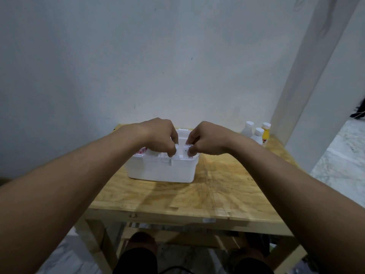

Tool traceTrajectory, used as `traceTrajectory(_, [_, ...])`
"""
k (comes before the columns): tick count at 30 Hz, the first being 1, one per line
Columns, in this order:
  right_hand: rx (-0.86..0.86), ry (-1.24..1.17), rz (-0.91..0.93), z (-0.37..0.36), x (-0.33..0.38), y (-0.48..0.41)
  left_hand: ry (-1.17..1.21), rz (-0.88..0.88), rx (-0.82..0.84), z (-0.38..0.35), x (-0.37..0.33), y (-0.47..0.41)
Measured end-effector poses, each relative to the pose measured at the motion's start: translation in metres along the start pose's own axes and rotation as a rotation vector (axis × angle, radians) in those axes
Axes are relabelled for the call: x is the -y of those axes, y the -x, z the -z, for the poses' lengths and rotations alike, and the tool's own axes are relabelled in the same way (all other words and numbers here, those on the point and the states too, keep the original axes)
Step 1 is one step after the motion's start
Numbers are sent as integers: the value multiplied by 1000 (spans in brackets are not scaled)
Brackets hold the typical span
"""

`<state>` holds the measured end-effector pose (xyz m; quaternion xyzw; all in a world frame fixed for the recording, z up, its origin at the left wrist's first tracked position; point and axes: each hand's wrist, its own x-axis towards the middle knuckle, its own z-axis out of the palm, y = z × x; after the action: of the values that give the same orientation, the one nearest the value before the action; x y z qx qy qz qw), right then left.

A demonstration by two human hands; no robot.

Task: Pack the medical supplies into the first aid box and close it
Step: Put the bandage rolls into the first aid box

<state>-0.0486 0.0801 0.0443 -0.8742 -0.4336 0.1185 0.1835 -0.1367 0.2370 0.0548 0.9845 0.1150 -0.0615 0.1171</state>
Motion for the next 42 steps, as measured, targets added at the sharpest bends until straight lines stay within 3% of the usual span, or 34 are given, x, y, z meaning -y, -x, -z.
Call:
traceTrajectory(24, [65, -47, -32, 5, 8, 7, -83, 62, 93, 9, -14, 4])
traceTrajectory(42, [43, -17, -20, 6, 11, 8, -60, 41, 65, 11, -16, 8])
